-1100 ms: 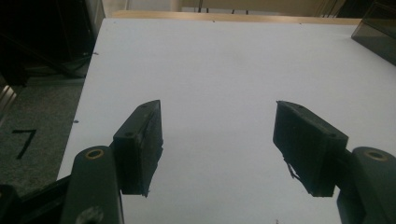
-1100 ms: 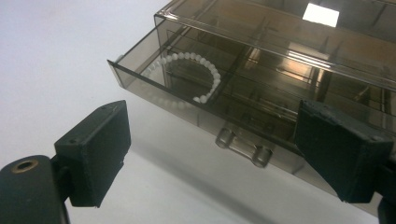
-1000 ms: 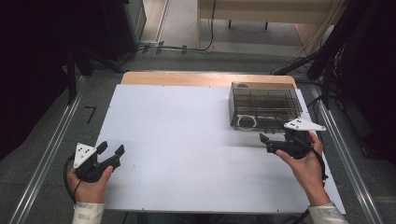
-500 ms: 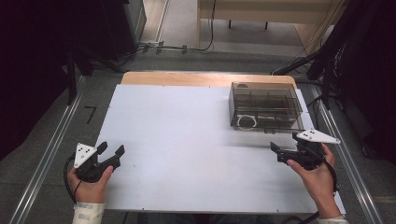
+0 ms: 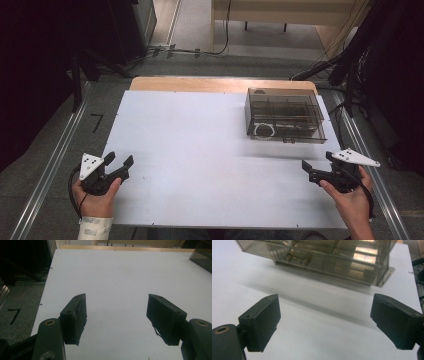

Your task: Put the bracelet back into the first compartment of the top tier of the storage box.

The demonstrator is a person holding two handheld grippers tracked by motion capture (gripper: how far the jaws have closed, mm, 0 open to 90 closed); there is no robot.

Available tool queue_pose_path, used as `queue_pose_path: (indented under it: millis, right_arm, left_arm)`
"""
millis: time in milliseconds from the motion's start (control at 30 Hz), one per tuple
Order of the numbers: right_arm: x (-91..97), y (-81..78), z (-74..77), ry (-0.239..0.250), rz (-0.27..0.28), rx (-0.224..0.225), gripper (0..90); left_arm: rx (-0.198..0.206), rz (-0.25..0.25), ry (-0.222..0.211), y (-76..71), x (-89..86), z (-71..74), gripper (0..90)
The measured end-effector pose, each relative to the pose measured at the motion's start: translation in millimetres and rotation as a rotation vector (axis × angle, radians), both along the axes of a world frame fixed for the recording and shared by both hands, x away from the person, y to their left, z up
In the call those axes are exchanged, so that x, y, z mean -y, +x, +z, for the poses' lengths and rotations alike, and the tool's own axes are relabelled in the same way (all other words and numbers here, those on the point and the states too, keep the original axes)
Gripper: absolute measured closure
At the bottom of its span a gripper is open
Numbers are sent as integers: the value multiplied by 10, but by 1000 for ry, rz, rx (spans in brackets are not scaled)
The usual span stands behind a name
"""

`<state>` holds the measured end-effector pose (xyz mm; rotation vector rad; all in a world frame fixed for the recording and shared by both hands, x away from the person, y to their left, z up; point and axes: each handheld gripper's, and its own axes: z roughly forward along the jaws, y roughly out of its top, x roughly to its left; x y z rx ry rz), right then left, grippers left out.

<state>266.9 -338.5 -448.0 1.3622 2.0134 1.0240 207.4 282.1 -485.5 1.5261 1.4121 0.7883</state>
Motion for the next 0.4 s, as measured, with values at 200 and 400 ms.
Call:
queue_pose_path:
  millis: [200,400]
  right_arm:
    - [132,-45,-95,-8,-35,-23,79]
    - [198,-76,-151,-9,-54,-39,79]
  left_arm:
    - [0,0,-1,4,3,-2,315]
    - [-1,6,1,9,8,2,284]
